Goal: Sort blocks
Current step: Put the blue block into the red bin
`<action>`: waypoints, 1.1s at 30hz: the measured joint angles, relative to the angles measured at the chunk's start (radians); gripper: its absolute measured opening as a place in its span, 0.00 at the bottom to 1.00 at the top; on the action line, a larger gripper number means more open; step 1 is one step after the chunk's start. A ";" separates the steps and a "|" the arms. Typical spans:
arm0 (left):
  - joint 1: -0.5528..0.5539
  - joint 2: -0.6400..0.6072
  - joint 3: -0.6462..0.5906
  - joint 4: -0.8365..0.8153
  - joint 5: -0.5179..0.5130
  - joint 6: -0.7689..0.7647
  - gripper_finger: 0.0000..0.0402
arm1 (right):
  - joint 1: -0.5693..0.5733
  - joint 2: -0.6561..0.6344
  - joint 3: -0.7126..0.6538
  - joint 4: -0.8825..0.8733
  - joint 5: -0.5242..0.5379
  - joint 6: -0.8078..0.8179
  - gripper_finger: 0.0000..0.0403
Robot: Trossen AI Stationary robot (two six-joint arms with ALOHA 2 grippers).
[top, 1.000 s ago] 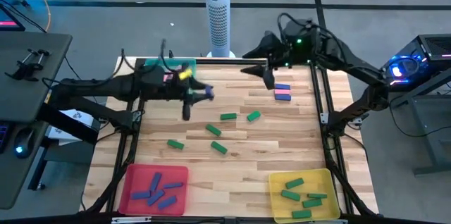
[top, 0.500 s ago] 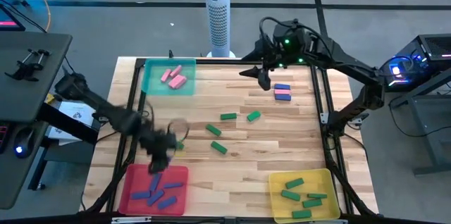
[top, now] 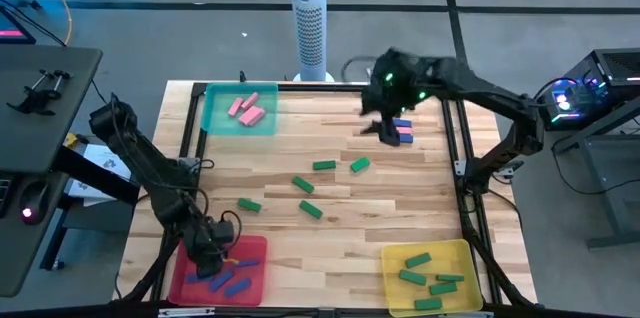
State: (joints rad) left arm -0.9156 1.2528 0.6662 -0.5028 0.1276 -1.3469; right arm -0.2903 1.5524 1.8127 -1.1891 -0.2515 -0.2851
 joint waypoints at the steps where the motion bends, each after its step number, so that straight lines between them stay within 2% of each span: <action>1: -0.006 0.007 0.000 0.001 0.001 -0.002 0.29 | -0.004 0.000 -0.042 -0.022 -0.003 -0.005 0.54; 4: -0.017 0.014 0.000 0.006 0.003 -0.019 0.35 | -0.014 -0.008 -0.203 -0.020 0.001 -0.001 0.54; 7: -0.016 0.007 0.000 0.009 0.008 -0.054 0.43 | -0.039 -0.021 -0.368 0.026 0.096 0.056 0.54; 12: 0.022 -0.045 0.002 0.074 0.133 -0.138 0.54 | -0.120 -0.020 -0.581 0.103 0.275 0.158 0.54; 16: 0.081 -0.116 0.002 0.210 0.163 -0.206 0.57 | -0.223 -0.020 -0.721 0.205 0.297 0.270 0.54; 19: 0.140 -0.171 0.002 0.316 0.099 -0.218 0.55 | -0.290 -0.020 -0.803 0.269 0.297 0.347 0.54; 24: 0.257 -0.241 0.002 0.401 -0.038 -0.208 0.50 | -0.352 -0.020 -0.904 0.344 0.300 0.446 0.53; 29: 0.367 -0.279 0.003 0.433 -0.161 -0.039 0.47 | -0.360 -0.020 -0.992 0.468 0.304 0.498 0.50; 33: 0.455 -0.281 0.003 0.469 -0.209 0.080 0.46 | -0.351 -0.023 -1.026 0.512 0.294 0.530 0.46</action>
State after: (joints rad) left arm -0.4602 0.9714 0.6689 -0.0337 -0.0819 -1.2671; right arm -0.6412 1.5294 0.7863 -0.6770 0.0423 0.2447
